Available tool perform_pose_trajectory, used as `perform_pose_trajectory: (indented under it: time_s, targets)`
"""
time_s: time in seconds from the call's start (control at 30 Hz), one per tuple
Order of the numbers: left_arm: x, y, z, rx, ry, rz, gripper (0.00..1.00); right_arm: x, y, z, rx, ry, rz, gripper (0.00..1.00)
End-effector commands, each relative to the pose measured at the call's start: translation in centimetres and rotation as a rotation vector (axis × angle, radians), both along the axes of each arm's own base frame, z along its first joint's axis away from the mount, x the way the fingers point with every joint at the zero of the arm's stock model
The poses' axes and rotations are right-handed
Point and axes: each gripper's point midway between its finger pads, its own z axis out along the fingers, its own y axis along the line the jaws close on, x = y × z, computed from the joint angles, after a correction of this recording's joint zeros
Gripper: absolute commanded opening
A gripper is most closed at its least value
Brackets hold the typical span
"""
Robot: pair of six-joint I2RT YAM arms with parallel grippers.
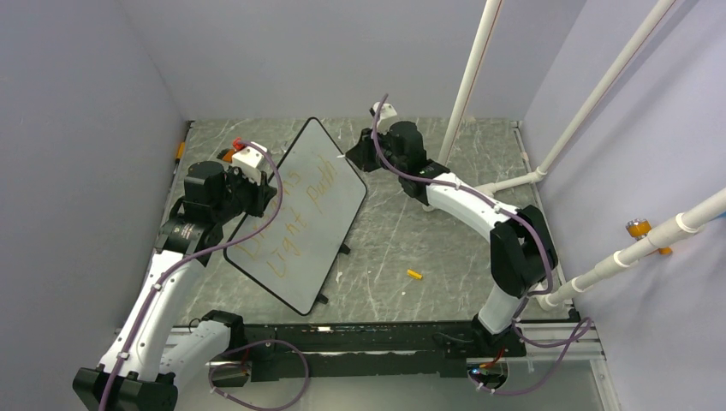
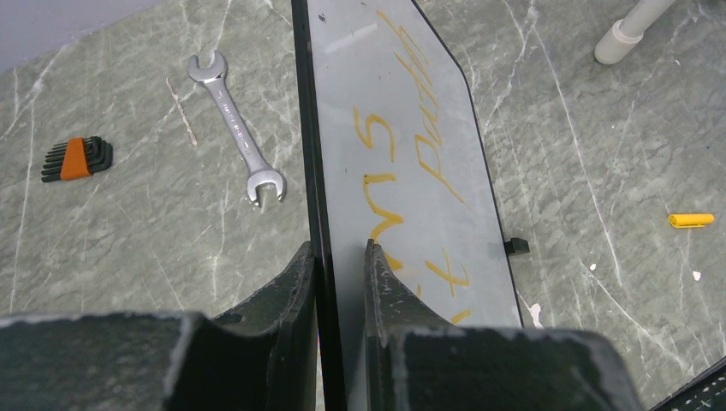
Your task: Write a sentence on the whiteboard
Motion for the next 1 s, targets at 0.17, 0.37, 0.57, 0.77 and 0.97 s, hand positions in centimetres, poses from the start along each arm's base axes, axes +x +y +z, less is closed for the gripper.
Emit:
perform_pose_trajectory:
  time_s: [0.17, 0.37, 0.57, 0.77, 0.97]
  targets:
    - [-2.5, -0.3, -5.2, 0.099, 0.178, -0.092, 0.0, 1.7, 0.9, 4.0, 0.096, -0.063, 0.02, 0.0]
    - [-2.5, -0.3, -5.3, 0.1, 0.18, -0.092, 0.0, 2.2, 1.2, 4.1, 0.101, -0.062, 0.022, 0.0]
    - [-2.5, -0.3, -5.3, 0.1, 0.181, -0.093, 0.0, 2.6, 1.4, 3.8, 0.105, -0.052, 0.025, 0.0]
    - [-2.5, -0.2, -5.3, 0.101, 0.18, -0.091, 0.0, 2.8, 1.4, 3.6, 0.102, -0.051, 0.026, 0.0]
    - [-2.5, -0.2, -5.4, 0.103, 0.182, -0.091, 0.0, 2.9, 1.5, 3.4, 0.101, -0.048, 0.028, 0.0]
